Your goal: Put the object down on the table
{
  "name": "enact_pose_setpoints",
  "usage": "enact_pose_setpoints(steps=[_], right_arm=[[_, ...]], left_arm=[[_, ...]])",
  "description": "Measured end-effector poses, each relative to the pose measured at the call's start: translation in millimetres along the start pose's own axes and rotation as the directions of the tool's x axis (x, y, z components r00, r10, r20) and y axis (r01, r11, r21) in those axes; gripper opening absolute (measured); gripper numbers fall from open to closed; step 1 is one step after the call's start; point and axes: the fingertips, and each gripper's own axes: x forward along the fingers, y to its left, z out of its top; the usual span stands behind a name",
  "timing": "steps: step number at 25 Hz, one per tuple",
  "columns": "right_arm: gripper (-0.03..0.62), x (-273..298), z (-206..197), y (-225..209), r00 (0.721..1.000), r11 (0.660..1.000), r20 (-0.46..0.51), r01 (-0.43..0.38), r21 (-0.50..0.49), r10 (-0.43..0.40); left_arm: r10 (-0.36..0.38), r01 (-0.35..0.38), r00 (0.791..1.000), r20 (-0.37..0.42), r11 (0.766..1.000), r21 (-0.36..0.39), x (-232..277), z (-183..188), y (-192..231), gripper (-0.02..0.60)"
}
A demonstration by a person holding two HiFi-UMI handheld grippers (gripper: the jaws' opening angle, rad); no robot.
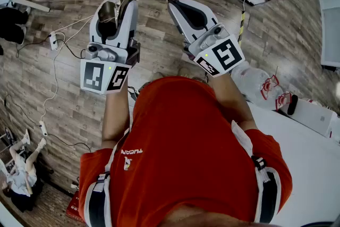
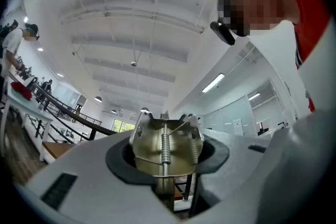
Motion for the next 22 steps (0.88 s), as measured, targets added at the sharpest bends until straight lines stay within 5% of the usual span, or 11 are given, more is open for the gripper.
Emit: enact_pose_setpoints(steps=[9, 22], right_arm=[[0.025, 45, -9, 22, 1.000, 1.000, 0.017, -0.010, 0.019, 0.010], [0.025, 139, -36, -14, 0.998, 0.998, 0.002, -0.056, 0.020, 0.056]], left_arm=[[0.022, -0.022, 1.000, 0.007, 1.000, -0.010, -23, 8, 60, 0.179], [0.110, -0.110, 0.994, -0.010, 0.994, 0.002, 2, 0, 162, 0.179]])
